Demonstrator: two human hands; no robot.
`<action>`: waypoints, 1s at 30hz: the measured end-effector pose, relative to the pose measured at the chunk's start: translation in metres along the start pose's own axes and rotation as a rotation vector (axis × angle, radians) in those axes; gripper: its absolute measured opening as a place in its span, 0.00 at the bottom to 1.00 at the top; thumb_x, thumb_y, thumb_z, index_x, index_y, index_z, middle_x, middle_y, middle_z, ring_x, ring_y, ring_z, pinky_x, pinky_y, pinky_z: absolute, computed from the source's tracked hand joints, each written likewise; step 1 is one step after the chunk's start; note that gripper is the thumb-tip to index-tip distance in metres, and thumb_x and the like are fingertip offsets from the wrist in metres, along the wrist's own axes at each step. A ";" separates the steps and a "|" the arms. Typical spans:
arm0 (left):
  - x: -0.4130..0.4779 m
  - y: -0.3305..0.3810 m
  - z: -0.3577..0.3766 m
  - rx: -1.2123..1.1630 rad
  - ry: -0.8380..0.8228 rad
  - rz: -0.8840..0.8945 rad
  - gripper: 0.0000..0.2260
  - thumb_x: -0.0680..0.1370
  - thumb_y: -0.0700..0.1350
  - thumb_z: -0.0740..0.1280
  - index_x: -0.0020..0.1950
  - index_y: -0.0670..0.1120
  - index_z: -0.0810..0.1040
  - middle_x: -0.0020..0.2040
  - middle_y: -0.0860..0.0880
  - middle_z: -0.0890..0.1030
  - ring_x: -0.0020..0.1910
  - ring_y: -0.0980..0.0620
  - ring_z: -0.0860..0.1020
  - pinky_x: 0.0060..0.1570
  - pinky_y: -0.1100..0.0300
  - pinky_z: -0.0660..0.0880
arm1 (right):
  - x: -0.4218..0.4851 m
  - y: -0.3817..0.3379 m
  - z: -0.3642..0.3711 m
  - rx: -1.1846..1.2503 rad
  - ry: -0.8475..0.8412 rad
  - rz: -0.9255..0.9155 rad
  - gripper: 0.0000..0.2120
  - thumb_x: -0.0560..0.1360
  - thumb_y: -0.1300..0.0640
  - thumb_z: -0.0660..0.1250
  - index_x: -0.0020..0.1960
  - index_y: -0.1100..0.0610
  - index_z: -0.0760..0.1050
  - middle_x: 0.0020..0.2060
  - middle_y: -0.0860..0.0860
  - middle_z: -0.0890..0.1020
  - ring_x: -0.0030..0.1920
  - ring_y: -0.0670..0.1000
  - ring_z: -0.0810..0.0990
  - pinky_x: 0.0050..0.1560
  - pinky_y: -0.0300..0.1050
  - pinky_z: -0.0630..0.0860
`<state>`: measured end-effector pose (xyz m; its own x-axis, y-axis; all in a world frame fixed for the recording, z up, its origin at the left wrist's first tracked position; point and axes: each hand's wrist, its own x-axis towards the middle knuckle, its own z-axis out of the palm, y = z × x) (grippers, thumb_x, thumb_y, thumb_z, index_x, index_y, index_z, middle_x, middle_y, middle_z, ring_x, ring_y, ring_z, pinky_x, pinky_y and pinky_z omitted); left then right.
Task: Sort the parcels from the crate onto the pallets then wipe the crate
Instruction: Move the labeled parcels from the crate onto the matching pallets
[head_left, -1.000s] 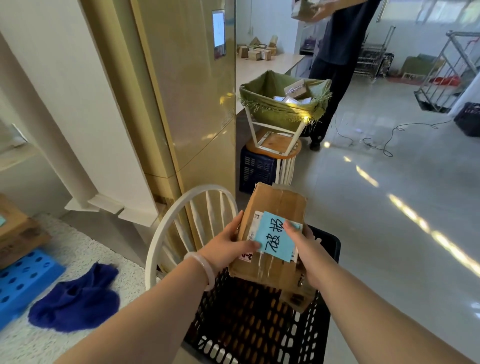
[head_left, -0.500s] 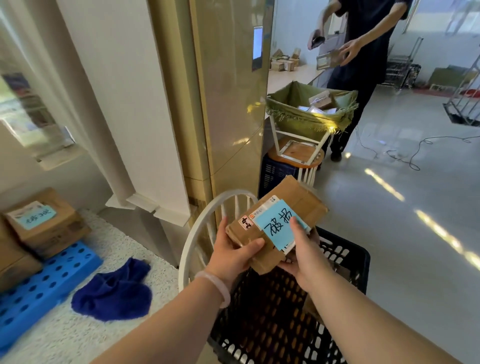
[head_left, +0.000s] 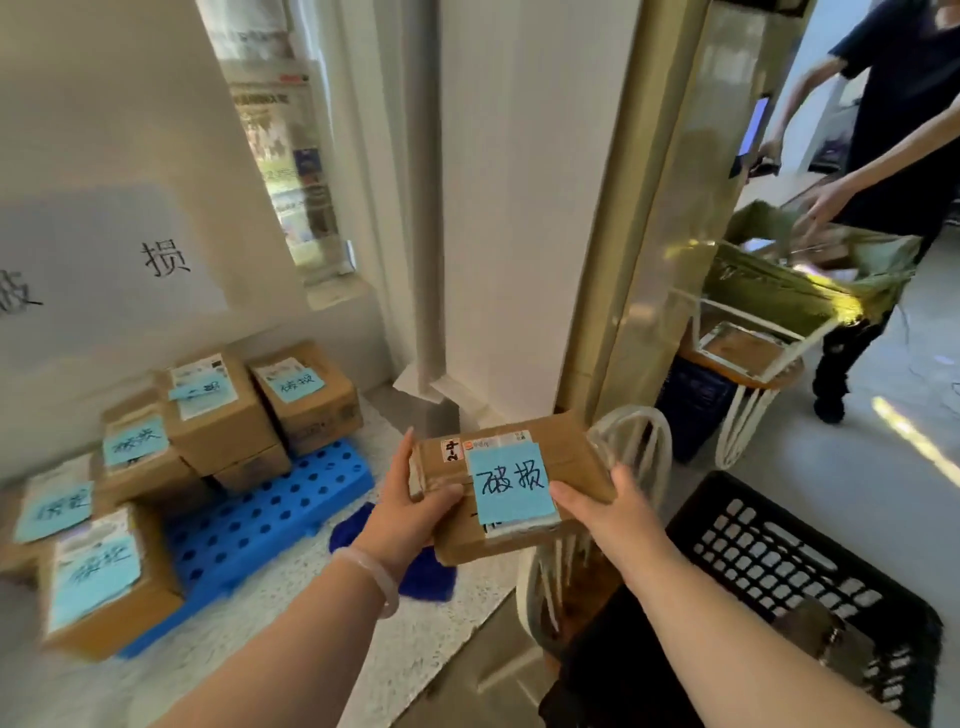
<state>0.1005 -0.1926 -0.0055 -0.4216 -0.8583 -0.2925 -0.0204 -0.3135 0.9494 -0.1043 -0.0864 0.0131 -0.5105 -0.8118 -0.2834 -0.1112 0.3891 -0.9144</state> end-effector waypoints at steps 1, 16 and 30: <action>-0.003 0.000 -0.015 0.008 0.036 0.034 0.38 0.76 0.42 0.71 0.72 0.72 0.53 0.63 0.50 0.77 0.56 0.46 0.82 0.54 0.46 0.80 | -0.001 -0.008 0.016 -0.015 0.002 -0.030 0.37 0.72 0.46 0.74 0.75 0.42 0.57 0.64 0.45 0.75 0.65 0.51 0.73 0.68 0.57 0.69; -0.069 0.004 -0.240 0.425 0.494 0.226 0.31 0.77 0.51 0.70 0.70 0.72 0.56 0.76 0.55 0.58 0.74 0.51 0.61 0.72 0.47 0.65 | -0.015 -0.073 0.254 -0.453 -0.370 -0.451 0.24 0.81 0.41 0.57 0.73 0.28 0.53 0.78 0.43 0.52 0.77 0.50 0.53 0.74 0.51 0.59; -0.085 -0.017 -0.349 0.326 0.602 0.142 0.42 0.69 0.49 0.78 0.72 0.67 0.56 0.72 0.53 0.61 0.70 0.50 0.65 0.69 0.45 0.69 | -0.011 -0.092 0.373 -0.494 -0.577 -0.451 0.32 0.75 0.44 0.69 0.74 0.32 0.57 0.77 0.48 0.53 0.75 0.51 0.57 0.73 0.51 0.62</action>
<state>0.4532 -0.2565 -0.0364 0.1332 -0.9873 -0.0866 -0.3133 -0.1248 0.9414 0.2299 -0.2754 -0.0072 0.1661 -0.9747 -0.1495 -0.6224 0.0140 -0.7826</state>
